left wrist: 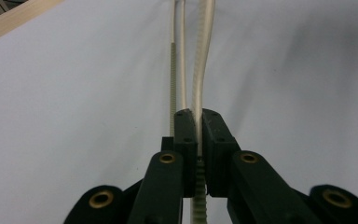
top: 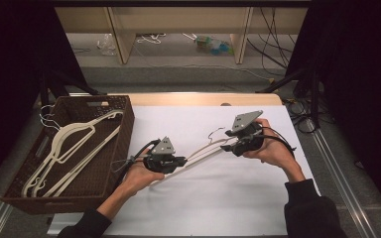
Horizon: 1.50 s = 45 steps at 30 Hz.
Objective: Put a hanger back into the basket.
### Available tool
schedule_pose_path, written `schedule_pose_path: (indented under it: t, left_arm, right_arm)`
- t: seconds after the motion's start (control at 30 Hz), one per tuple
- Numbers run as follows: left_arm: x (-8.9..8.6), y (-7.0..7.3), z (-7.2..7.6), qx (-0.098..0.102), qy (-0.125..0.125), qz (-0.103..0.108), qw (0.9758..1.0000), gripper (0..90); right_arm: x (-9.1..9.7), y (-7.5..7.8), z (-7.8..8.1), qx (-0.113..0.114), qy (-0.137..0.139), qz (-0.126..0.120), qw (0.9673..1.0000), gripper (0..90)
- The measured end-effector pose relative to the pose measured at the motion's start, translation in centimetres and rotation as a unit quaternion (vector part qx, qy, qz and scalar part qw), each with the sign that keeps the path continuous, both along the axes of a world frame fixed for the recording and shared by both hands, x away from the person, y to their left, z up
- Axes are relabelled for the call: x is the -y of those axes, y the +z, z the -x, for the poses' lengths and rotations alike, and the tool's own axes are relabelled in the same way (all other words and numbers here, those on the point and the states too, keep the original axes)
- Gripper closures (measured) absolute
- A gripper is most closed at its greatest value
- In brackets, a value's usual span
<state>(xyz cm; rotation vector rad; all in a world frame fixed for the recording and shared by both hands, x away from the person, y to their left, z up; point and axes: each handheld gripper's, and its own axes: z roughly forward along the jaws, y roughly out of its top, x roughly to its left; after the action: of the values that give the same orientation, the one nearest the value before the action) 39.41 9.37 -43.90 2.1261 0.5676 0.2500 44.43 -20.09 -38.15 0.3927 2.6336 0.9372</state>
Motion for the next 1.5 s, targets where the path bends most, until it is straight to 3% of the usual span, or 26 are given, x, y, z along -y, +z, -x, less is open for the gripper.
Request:
schedule_pose_path:
  t: [0.3, 0.63, 0.77, 0.83, 0.9, 0.93, 1.0, 1.1, 1.2, 1.33, 1.43, 1.5]
  left_arm:
    - [0.0, 0.0, 0.0, 0.000, -0.021, -0.003, 0.9998, 85.2]
    - [0.0, -0.1, -0.1, -0.002, -0.015, 0.002, 0.9999, 82.7]
    - [0.3, 0.0, 0.0, 0.015, -0.017, 0.001, 0.9997, 76.0]
    - [0.8, 0.1, 0.1, 0.041, -0.023, -0.013, 0.9988, 73.2]
    - [1.1, 0.2, 0.2, 0.050, -0.027, -0.010, 0.9983, 70.0]
    - [1.5, 0.6, 0.3, 0.072, -0.025, -0.013, 0.9970, 68.4]
    - [1.9, 1.1, 0.4, 0.093, -0.035, -0.018, 0.9949, 67.7]
    - [2.8, 1.7, 0.6, 0.110, -0.036, -0.015, 0.9932, 67.5]
    - [3.1, 2.2, 0.5, 0.117, -0.040, -0.020, 0.9922, 67.8]
    - [3.7, 2.3, 0.1, 0.107, -0.037, -0.016, 0.9935, 69.3]
    - [3.9, 2.4, -0.2, 0.110, -0.040, -0.015, 0.9930, 71.4]
    - [4.1, 2.5, -0.3, 0.102, -0.039, -0.005, 0.9940, 72.6]
  right_arm:
    - [-0.8, -0.7, -0.3, 0.009, 0.039, 0.025, 0.9989, 66.8]
    - [-0.6, -0.5, -0.1, 0.030, 0.081, 0.059, 0.9944, 73.4]
    - [-0.7, -0.3, 0.1, 0.028, 0.099, 0.057, 0.9931, 76.1]
    - [-0.7, -0.3, 0.1, 0.030, 0.107, 0.061, 0.9920, 77.0]
    - [-0.6, -0.3, 0.1, 0.027, 0.111, 0.058, 0.9918, 77.5]
    - [-0.6, -0.2, 0.1, 0.026, 0.114, 0.059, 0.9914, 77.7]
    - [-0.6, -0.1, 0.3, 0.023, 0.114, 0.060, 0.9914, 78.3]
    - [-0.7, -0.1, 0.3, 0.024, 0.116, 0.059, 0.9911, 79.2]
    - [-0.6, 0.0, 0.3, 0.017, 0.118, 0.055, 0.9914, 80.2]
    - [-0.6, 0.0, 0.3, 0.017, 0.119, 0.054, 0.9913, 80.7]
    - [-0.5, 0.1, 0.3, 0.017, 0.119, 0.054, 0.9913, 80.7]
    - [-0.5, 0.1, 0.3, 0.017, 0.119, 0.054, 0.9913, 80.7]
